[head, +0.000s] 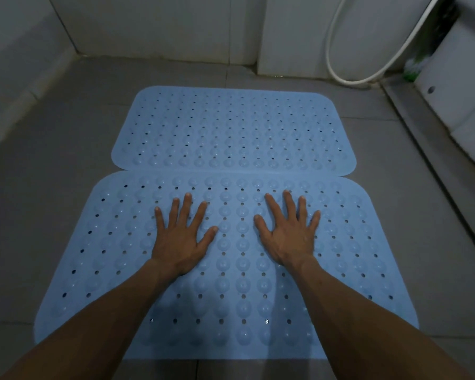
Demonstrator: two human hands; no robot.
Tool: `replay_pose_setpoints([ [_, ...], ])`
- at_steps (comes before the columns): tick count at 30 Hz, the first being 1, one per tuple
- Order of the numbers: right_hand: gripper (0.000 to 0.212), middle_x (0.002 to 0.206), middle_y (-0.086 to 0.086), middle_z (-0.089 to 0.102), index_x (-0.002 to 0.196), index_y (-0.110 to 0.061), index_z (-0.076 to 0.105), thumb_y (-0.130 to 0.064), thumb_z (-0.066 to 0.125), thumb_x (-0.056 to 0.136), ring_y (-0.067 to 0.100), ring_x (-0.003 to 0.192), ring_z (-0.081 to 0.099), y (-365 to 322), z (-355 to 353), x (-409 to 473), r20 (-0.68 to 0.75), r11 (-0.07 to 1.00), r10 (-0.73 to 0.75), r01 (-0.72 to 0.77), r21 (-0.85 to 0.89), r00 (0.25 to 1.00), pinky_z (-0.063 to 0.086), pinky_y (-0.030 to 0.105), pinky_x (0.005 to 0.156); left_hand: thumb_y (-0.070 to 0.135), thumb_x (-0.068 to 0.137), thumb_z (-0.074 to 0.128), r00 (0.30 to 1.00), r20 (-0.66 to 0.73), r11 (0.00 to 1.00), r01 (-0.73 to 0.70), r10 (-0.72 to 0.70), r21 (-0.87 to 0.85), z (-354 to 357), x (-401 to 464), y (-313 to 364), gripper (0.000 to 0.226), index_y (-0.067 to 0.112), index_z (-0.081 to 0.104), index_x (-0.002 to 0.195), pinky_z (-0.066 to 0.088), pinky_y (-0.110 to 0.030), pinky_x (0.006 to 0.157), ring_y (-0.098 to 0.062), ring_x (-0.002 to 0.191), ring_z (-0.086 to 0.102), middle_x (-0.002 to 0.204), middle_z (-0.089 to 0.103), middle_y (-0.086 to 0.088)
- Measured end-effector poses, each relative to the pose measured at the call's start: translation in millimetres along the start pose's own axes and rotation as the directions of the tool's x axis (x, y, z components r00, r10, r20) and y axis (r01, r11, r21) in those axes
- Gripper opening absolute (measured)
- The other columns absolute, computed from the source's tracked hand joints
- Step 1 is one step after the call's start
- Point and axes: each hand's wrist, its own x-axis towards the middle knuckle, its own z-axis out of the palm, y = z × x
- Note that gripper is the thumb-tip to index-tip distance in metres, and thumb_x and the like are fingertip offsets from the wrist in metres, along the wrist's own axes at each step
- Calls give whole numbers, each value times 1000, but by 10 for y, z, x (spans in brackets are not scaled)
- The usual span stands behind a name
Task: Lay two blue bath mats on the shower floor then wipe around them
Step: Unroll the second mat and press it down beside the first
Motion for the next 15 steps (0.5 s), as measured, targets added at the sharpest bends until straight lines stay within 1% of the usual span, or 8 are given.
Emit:
replay_pose_setpoints([
  [4,72,164,-4,-18,152,-48,-11,-78,0,88,28,150,-21,-3,8,-3,2,1000,8,-8,-30,1000,-12,64,115,73,87,-3,999,39,1000,17,-18,25,-46,-10,26,75,36,-12,152,-12,-59,115,-25,147,-19,160,-21,-2],
  [7,72,165,-3,-17,152,-48,-11,-78,0,88,29,150,-20,-22,2,19,17,998,11,-10,-63,1000,-13,63,115,72,85,-6,993,110,999,31,-34,32,-90,4,45,76,35,-13,151,-16,-58,114,-25,147,-21,159,-23,-2],
  [9,72,165,-1,-15,154,-45,-9,-76,0,89,29,151,-18,-35,9,12,9,996,14,-13,-83,1000,-12,62,116,71,87,-4,991,131,1000,12,-11,-7,-110,6,8,74,35,-12,152,-19,-56,113,-23,146,-23,159,-25,0],
  [12,74,166,3,-9,157,-36,0,-70,0,91,26,152,-13,-170,-17,-24,-56,996,-29,24,-86,998,-11,56,119,62,96,8,982,170,988,-61,85,-144,-185,-3,-191,67,31,-8,154,-20,-49,115,-18,146,-22,159,-23,3],
  [13,73,166,3,-8,158,-34,1,-68,1,93,25,152,-12,-255,-37,-39,-66,997,-42,38,-68,997,-11,55,120,59,98,10,985,143,984,-78,101,-162,-222,-7,-285,67,28,-7,154,-18,-46,117,-18,147,-20,160,-20,2],
  [15,70,166,3,-7,158,-32,0,-64,5,96,23,152,-12,-491,-82,-33,-71,998,-59,58,-26,996,-10,52,121,55,100,10,997,43,989,-61,68,-134,-283,47,-489,66,23,-6,155,-16,-42,118,-18,148,-16,162,-15,-2],
])
